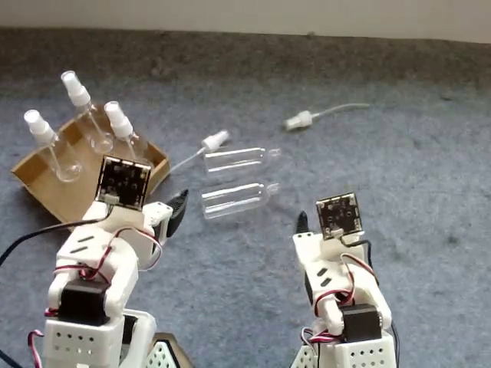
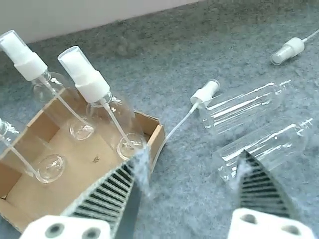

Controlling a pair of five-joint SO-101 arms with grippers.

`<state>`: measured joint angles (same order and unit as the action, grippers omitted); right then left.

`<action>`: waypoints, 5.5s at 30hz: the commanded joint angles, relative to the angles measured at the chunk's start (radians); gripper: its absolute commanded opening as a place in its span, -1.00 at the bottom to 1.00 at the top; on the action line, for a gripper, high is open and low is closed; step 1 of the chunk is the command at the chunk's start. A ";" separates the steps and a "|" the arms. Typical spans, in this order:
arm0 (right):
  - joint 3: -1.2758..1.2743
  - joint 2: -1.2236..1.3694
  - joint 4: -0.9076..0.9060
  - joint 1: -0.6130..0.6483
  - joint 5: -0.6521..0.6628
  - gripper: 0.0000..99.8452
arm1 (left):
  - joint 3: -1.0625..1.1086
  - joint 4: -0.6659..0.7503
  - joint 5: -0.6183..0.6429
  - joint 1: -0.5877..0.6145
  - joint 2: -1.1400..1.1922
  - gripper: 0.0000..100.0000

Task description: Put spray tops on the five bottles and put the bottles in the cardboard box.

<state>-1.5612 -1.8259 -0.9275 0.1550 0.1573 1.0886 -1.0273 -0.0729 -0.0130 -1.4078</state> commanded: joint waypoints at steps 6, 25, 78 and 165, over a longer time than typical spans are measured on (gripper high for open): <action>0.070 0.002 -0.079 -0.038 0.012 -0.51 | -0.173 -0.020 -0.173 -0.027 0.243 -0.53; 0.070 0.472 0.085 -0.139 -0.150 -0.49 | -0.661 -0.358 -0.279 -0.232 0.782 -0.53; 0.007 0.584 0.266 -0.136 -0.164 -0.49 | -1.949 -0.652 -0.756 -0.378 2.218 -0.43; 0.007 0.584 0.266 -0.136 -0.163 -0.49 | -1.969 -0.720 -0.443 -0.447 1.982 -0.78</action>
<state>-1.5643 -1.2459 -0.6805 0.0245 0.0008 -0.8615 -1.7361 -0.6406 -0.4672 0.6958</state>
